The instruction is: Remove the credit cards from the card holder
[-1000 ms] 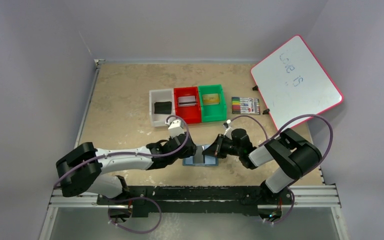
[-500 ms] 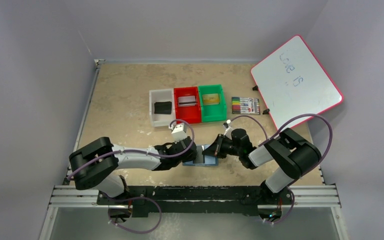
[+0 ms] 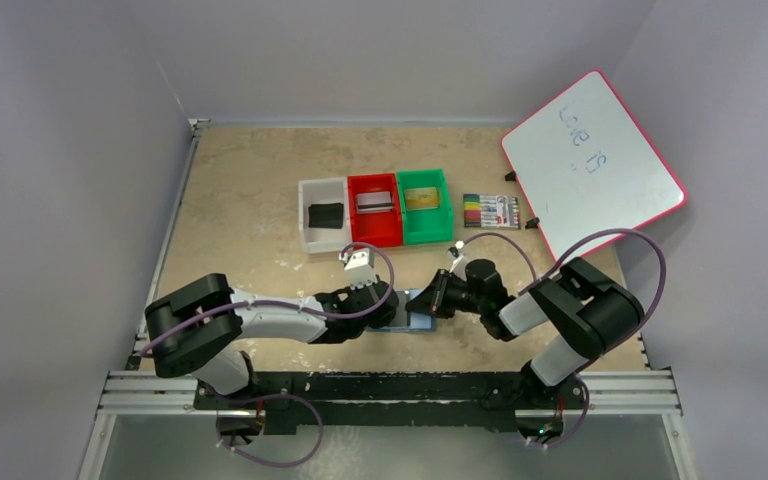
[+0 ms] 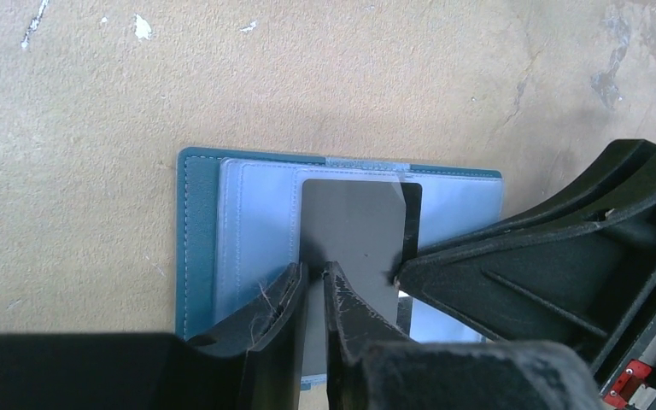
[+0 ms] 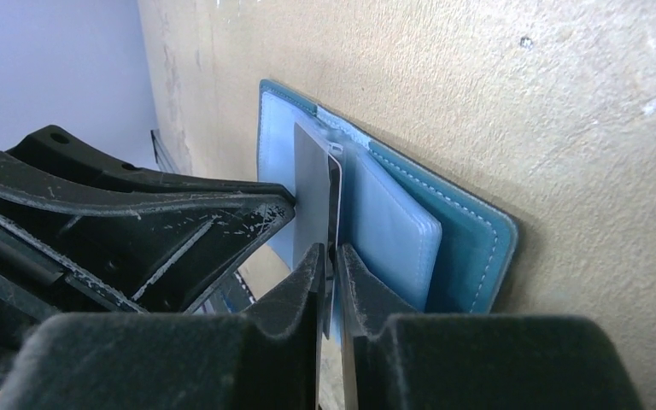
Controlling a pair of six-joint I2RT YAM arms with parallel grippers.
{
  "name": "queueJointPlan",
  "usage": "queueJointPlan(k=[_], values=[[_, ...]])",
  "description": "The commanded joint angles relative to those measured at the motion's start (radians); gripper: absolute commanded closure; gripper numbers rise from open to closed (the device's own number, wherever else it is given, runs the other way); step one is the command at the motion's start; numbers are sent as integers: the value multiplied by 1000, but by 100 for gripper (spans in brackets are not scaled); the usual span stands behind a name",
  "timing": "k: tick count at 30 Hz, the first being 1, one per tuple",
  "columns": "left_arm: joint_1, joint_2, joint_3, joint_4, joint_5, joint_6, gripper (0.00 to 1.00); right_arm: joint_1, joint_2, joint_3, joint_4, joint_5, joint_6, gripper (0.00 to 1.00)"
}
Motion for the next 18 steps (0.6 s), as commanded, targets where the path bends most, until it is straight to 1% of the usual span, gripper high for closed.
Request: queueJointPlan(k=[1, 3, 7, 13, 18], values=[[-9, 41, -4, -103, -18, -12, 87, -2, -27, -22, 32, -20, 1, 90], [-9, 45, -6, -104, -20, -14, 88, -2, -31, -22, 33, -27, 2, 95], [-11, 54, 0, -122, -27, -14, 89, -5, -50, -31, 17, -9, 5, 100], [-11, 62, 1, -130, -34, -14, 90, -17, -86, -36, -45, 19, -11, 100], [-11, 66, 4, -139, -40, -13, 91, -39, -127, -33, -131, 36, -42, 100]])
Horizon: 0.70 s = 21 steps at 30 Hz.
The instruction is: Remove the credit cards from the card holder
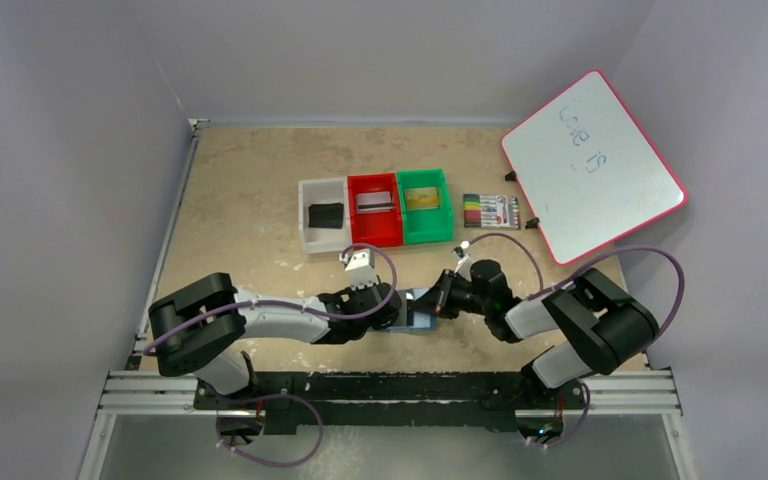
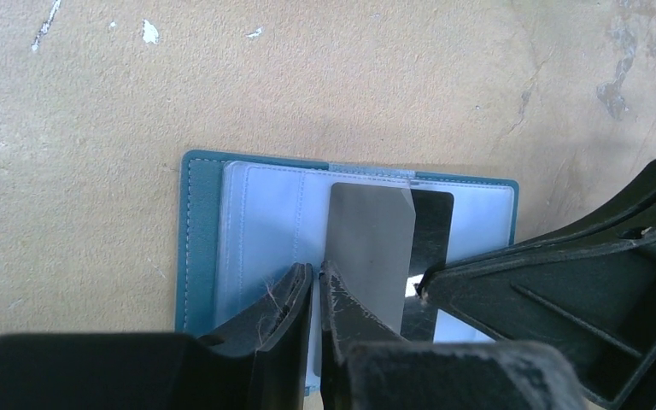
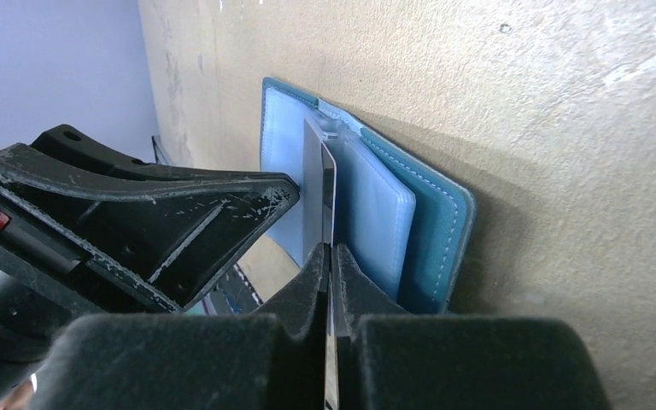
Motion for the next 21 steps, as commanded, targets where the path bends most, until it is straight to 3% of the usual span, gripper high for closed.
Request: queueJointPlan(k=[1, 8, 21], values=[[0, 46, -13, -121, -2, 7, 91, -25, -57, -6, -95, 33, -50, 100], [-7, 39, -6, -101, 1, 31, 92, -42, -147, -6, -160, 36, -74, 98], [-29, 88, 41, -138, -13, 41, 94, -41, 64, 11, 195, -86, 17, 84]])
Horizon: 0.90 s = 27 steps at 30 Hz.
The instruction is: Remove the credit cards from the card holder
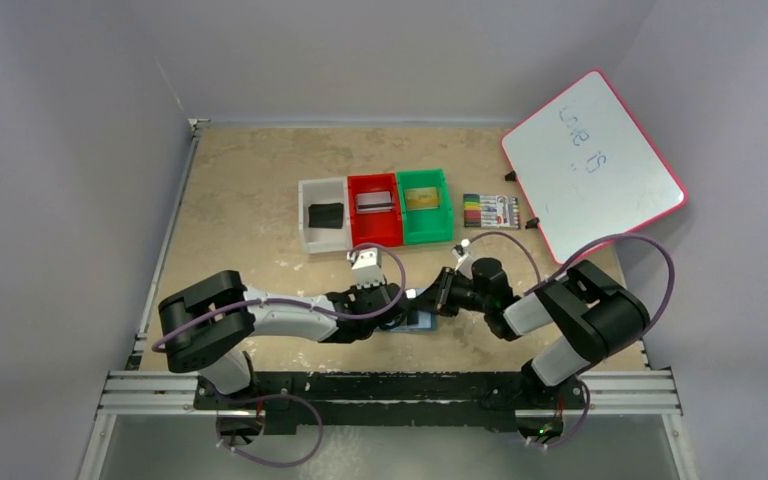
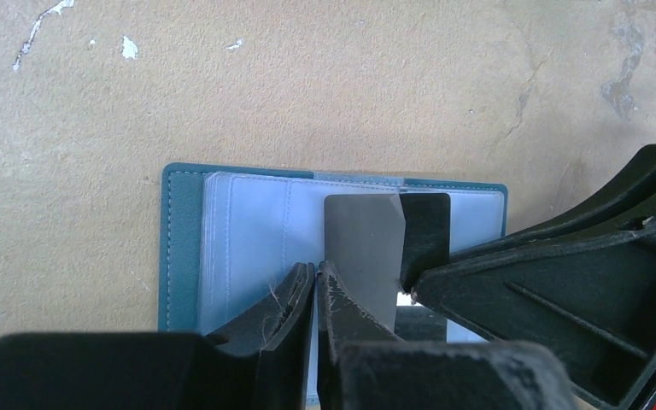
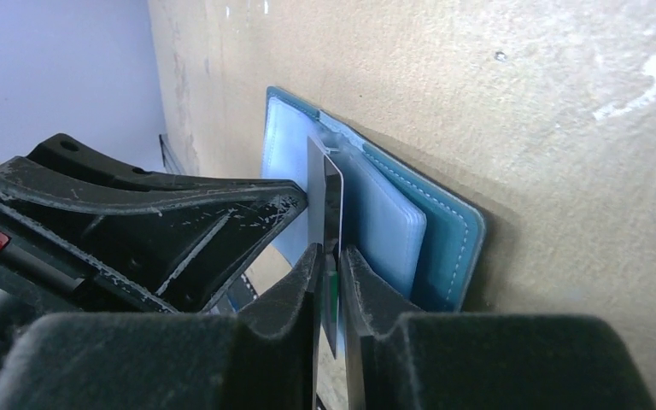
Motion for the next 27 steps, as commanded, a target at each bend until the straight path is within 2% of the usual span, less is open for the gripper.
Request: queueJointPlan(k=[1, 4, 6, 9, 12, 16, 21, 27], values=[[-8, 42, -10, -116, 16, 13, 94, -6, 41, 4, 180, -50, 38, 84], [-9, 39, -9, -121, 13, 13, 95, -6, 43, 9, 160, -36, 24, 82], [-9, 41, -6, -125, 9, 13, 95, -5, 38, 13, 128, -36, 14, 93], [-9, 41, 0, -145, -1, 8, 95, -5, -3, -3, 67, -18, 13, 97], [-9, 37, -1, -157, -14, 1, 96, -6, -93, -11, -64, 43, -21, 100], [-10, 14, -2, -174, -31, -6, 97, -6, -293, -4, -294, 145, -77, 100], [-10, -58, -4, -151, -39, 28, 95, -5, -634, 43, -563, 272, -149, 100], [-10, -191, 21, -184, -78, 57, 78, -5, -919, 82, -634, 348, -262, 100]])
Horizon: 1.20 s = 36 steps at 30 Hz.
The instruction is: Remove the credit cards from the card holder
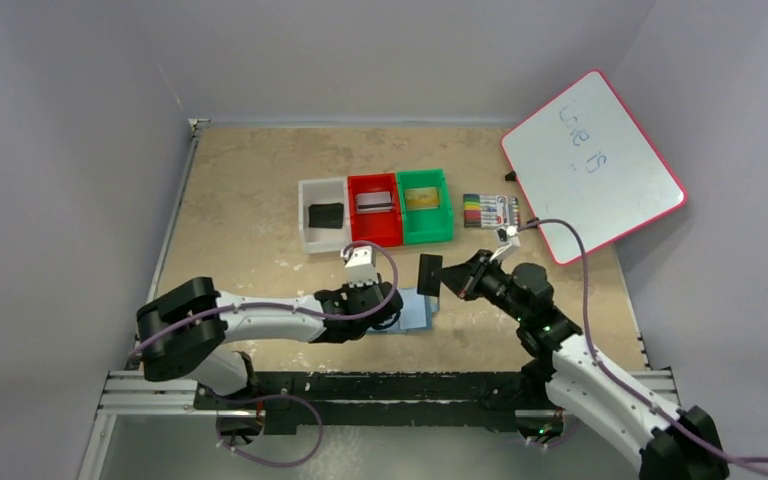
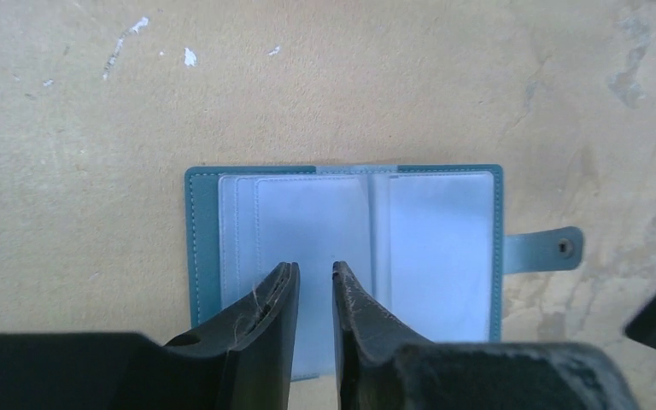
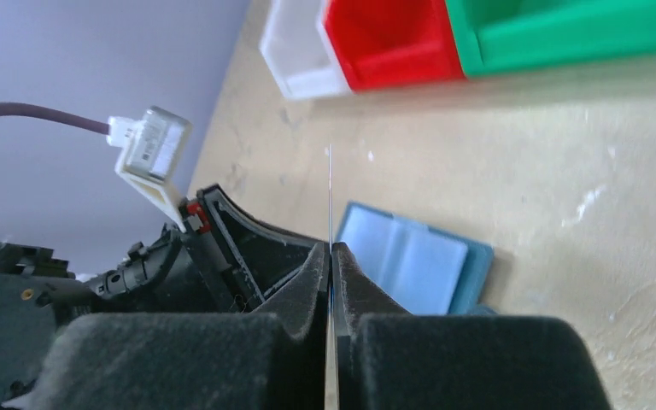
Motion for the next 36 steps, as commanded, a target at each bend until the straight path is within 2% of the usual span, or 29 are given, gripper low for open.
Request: queueJointPlan(k=[1, 5, 9, 13, 17, 23, 28, 31, 36], values=[[-4, -126, 22, -74, -69, 37, 76, -5, -133, 64, -78, 103, -140, 100], [-2, -215, 46, -193, -142, 49, 68, -4, -160, 79, 13, 86, -275, 100], [20, -282, 65, -328, -223, 65, 57, -4, -111, 96, 119, 26, -352, 100], [154, -358, 62, -395, -179, 142, 54, 5, 7, 162, 160, -10, -460, 100], [305, -476, 74, -446, -146, 244, 45, 52, 126, 262, 128, 18, -587, 100], [468, -583, 147, -578, -230, 385, 29, 184, 251, 366, 139, 95, -816, 100], [559, -556, 168, -596, -282, 497, 22, 236, 371, 440, 166, 117, -903, 100], [692, -518, 164, -552, -177, 546, 20, 256, 451, 514, 158, 114, -951, 100], [1015, -546, 133, -460, 73, 589, 20, 289, 589, 643, 155, 102, -1059, 100]])
